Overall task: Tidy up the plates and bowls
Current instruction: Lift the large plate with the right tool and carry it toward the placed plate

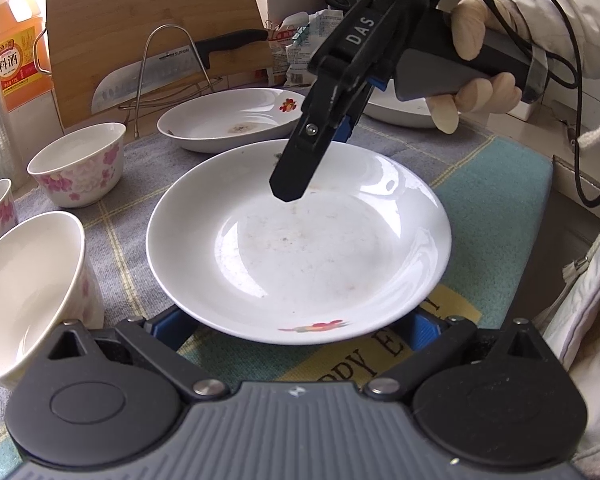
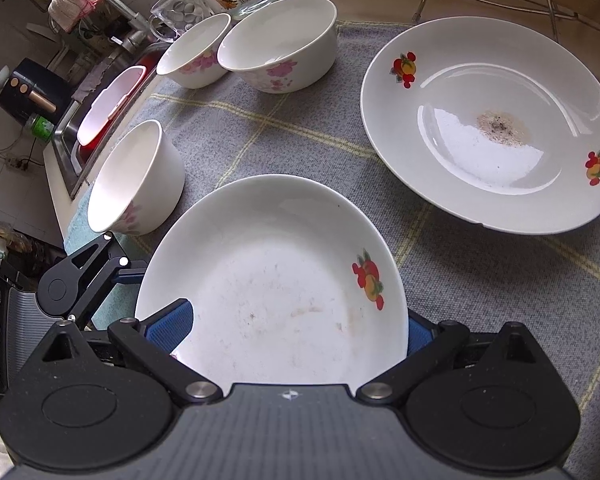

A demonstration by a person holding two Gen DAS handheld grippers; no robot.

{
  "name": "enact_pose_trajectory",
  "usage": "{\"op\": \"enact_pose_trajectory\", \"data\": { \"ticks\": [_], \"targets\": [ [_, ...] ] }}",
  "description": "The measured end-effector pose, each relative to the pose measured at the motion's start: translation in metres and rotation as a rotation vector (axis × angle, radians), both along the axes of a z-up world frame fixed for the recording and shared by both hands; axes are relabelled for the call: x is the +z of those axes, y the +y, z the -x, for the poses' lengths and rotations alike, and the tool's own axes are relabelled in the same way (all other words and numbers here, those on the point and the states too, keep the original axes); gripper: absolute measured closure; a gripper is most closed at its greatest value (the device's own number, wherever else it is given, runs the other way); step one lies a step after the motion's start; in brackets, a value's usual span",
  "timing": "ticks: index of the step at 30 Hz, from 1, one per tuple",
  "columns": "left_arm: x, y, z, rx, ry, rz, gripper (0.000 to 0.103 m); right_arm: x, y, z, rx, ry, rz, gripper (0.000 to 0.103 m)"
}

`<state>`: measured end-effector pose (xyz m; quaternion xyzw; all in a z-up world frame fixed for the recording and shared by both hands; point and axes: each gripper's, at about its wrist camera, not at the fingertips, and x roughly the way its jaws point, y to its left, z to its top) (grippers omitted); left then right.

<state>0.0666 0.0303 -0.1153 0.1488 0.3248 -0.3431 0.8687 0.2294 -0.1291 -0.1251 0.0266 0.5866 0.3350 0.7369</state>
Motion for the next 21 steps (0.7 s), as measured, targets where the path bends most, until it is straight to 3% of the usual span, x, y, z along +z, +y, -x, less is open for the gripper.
{"op": "enact_pose_trajectory", "data": {
  "ticks": [21],
  "targets": [
    [0.008,-0.003,0.0,0.006,0.018,-0.029,0.001,0.004,0.003,0.013,0.005,-0.006,0.003,0.0]
  ]
}}
